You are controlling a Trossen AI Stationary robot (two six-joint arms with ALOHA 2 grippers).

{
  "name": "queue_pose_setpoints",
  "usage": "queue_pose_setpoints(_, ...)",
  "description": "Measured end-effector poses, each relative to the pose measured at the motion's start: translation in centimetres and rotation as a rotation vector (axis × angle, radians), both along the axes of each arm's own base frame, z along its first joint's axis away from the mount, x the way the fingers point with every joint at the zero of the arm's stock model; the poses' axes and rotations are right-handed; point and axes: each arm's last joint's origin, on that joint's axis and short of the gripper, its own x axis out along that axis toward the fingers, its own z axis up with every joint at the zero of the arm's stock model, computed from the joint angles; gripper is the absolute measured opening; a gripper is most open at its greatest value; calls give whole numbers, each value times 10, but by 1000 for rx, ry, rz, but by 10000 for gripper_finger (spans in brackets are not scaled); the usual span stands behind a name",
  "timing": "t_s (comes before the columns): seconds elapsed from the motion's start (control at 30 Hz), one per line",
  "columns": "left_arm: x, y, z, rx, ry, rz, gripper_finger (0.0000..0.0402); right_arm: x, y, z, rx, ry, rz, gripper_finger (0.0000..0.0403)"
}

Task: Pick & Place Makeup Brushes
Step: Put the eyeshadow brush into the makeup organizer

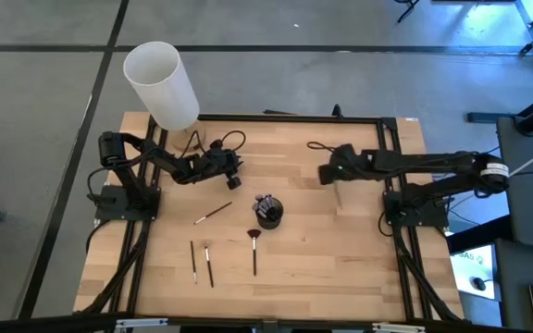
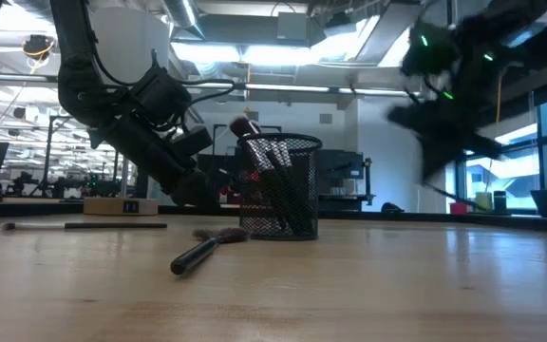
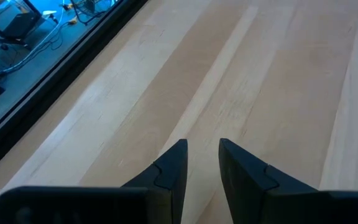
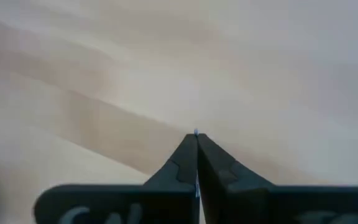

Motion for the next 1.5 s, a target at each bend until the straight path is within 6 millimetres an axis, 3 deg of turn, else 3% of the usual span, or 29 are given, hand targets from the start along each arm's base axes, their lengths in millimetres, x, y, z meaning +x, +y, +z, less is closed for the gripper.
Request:
queue_pose_setpoints(0.17, 0, 0, 0, 5, -2, 6, 88, 38, 22, 47, -306, -389, 302, 1)
queue_pose_setpoints(0.4, 0, 1, 1, 18, -5, 42, 88, 64, 60, 75, -615, -682, 500, 1)
queue_pose_setpoints(0.57, -1, 2, 1, 42, 5, 79, 88, 79, 76, 66, -677, -720, 570, 1)
queue_pose_setpoints(0.8, -1, 2, 1, 40, 8, 79, 88, 105, 86, 35, -705, -725, 662, 14)
queue_pose_setpoints(1.1, 0, 0, 0, 1, -6, 37, 88, 114, 91, 17, -657, -737, 805, 20)
queue_pose_setpoints(1.27, 3, -9, 2, -8, -14, -22, 88, 114, 89, 15, -679, -688, 778, 63)
queue_pose_setpoints(1.5, 3, -29, 34, 36, -57, -113, 88, 114, 84, 12, -691, -633, 715, 139)
